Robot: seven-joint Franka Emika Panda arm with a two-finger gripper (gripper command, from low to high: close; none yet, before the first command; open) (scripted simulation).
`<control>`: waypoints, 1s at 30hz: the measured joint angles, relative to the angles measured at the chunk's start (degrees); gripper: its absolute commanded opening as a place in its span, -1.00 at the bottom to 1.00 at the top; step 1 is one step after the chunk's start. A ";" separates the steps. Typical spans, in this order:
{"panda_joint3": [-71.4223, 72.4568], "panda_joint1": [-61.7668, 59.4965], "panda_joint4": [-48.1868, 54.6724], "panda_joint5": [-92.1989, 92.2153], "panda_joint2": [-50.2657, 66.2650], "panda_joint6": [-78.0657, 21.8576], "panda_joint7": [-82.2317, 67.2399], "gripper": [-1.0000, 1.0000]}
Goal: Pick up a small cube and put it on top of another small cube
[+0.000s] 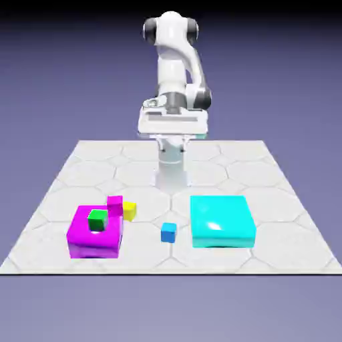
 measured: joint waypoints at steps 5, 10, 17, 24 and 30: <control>-9.67 10.38 0.27 -0.27 5.88 -1.98 -9.72 0.00; -19.34 20.76 0.54 -0.53 11.76 -3.96 -19.44 0.00; -32.88 35.30 0.92 -0.90 20.00 -6.73 -33.05 0.00; -46.41 49.92 1.29 -1.28 28.23 -9.50 -46.66 0.00; -58.01 62.32 1.62 -1.59 35.29 -11.88 -58.33 0.00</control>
